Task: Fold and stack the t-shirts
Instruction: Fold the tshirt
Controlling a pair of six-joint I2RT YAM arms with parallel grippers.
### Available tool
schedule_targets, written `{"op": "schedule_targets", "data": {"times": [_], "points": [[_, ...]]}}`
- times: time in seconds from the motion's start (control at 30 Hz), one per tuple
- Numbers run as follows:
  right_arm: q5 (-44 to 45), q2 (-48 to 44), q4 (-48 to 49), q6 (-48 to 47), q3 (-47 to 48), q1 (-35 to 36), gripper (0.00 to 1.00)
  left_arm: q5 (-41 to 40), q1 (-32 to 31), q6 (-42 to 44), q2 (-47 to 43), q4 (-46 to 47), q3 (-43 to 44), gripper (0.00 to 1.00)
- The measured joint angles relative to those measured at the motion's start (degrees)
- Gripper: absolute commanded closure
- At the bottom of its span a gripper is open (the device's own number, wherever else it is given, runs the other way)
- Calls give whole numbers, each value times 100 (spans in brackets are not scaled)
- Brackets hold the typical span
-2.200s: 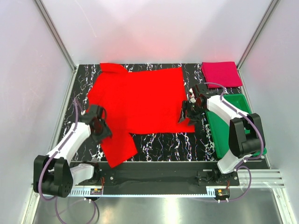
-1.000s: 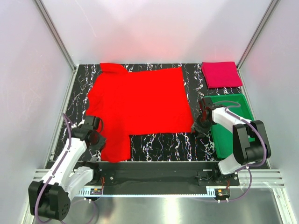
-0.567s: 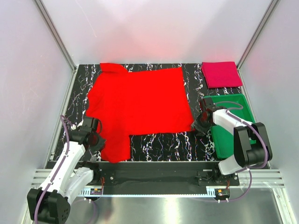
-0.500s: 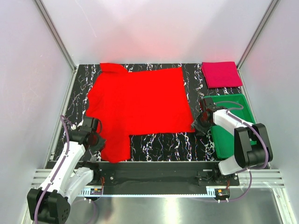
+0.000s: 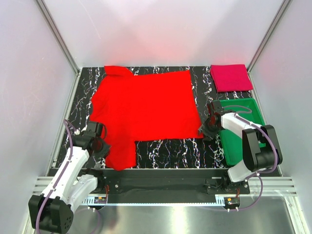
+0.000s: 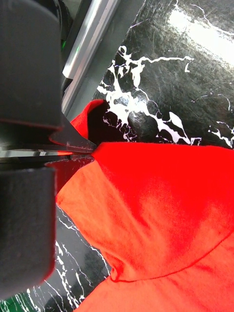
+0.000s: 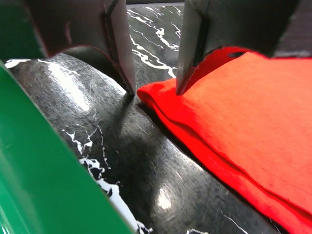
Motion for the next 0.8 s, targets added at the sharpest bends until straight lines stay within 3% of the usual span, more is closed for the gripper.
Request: {"op": "schedule_targets", "data": {"times": [0.1,0.2,0.23,0.37,0.8], "points": [[-11,59,59,13,31,2,57,9,0,13,0,-9,57,100],[-33,153,107,9,96,0,70,13,0,44,0,-4,122,100],[-50,190,133,7,118,0,80,24,0,52,-2,-2,140,100],[-127,216,184,-4,96,0,97,52,0,72,-39,-57,219,100],[-387,-433,-610,-555,-374,2,100,125,0,227,-837,-894,813,100]]}}
